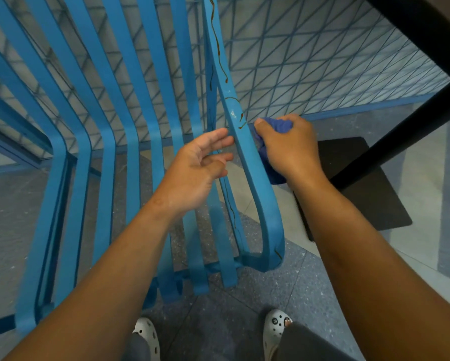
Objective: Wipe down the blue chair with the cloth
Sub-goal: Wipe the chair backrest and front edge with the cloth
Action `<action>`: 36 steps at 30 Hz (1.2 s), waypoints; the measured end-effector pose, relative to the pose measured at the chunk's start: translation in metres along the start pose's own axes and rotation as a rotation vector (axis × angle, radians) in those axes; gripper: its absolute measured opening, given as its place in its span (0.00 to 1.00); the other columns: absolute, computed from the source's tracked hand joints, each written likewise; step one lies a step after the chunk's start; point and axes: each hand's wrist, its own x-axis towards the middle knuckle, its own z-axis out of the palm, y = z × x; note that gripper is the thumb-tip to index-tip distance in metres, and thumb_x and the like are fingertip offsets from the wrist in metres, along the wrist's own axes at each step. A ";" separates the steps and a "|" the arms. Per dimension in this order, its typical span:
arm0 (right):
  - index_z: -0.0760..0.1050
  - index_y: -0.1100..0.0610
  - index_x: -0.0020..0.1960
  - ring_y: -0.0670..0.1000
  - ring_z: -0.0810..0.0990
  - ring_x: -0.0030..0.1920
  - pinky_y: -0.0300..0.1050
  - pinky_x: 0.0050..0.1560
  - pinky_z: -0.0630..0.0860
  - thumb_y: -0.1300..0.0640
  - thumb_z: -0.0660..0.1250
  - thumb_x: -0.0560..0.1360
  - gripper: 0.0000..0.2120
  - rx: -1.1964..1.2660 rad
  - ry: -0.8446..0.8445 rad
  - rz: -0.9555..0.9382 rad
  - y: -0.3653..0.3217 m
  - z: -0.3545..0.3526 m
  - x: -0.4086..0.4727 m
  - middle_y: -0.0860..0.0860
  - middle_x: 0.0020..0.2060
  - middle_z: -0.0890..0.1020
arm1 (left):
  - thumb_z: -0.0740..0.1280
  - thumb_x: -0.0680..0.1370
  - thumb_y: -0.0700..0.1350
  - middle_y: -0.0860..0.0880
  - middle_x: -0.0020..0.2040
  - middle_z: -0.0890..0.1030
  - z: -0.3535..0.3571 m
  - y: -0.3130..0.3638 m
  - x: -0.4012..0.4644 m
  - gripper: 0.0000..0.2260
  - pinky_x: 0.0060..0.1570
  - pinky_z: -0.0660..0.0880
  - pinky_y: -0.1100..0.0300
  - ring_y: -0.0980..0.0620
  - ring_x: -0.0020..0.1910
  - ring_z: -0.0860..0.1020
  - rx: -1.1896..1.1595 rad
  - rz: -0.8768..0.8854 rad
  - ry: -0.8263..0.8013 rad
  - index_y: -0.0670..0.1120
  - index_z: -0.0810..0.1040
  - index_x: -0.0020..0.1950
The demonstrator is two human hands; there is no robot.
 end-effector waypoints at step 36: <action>0.78 0.52 0.49 0.45 0.80 0.43 0.47 0.46 0.78 0.51 0.74 0.77 0.07 0.004 -0.282 -0.153 0.011 -0.040 -0.080 0.46 0.43 0.81 | 0.64 0.81 0.32 0.49 0.66 0.80 0.012 -0.001 -0.006 0.21 0.47 0.81 0.59 0.52 0.52 0.85 -0.173 -0.058 0.012 0.46 0.72 0.73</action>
